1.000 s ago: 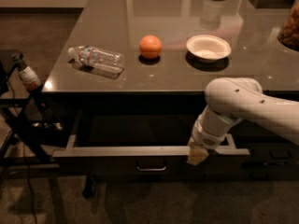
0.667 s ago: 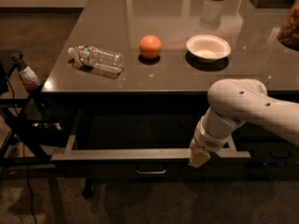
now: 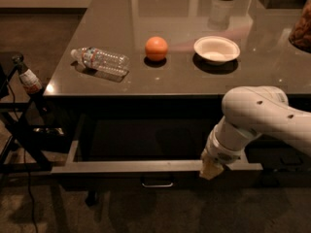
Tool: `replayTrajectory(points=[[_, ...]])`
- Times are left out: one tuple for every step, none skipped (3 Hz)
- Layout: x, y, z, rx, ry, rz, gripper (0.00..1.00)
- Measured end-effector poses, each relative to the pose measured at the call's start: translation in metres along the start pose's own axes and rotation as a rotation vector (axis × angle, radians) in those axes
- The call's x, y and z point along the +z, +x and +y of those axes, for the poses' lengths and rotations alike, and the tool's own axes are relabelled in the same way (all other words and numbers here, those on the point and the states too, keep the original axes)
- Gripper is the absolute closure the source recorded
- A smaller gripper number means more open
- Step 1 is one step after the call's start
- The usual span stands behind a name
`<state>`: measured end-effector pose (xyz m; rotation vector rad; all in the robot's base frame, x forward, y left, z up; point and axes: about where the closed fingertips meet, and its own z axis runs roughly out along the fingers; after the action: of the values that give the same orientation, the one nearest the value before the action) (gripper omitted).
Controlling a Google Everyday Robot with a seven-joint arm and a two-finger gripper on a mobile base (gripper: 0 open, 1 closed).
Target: Open top drawer
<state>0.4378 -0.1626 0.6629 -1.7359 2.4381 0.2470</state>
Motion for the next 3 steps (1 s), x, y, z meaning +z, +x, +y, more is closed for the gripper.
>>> replayTrajectory(points=[[0.0000,0.0000,0.0000,0.000,0.000,0.000,0.81],[0.0000,0.0000,0.0000,0.000,0.000,0.000,0.57],[0.0000,0.0000,0.0000,0.000,0.000,0.000,0.34]])
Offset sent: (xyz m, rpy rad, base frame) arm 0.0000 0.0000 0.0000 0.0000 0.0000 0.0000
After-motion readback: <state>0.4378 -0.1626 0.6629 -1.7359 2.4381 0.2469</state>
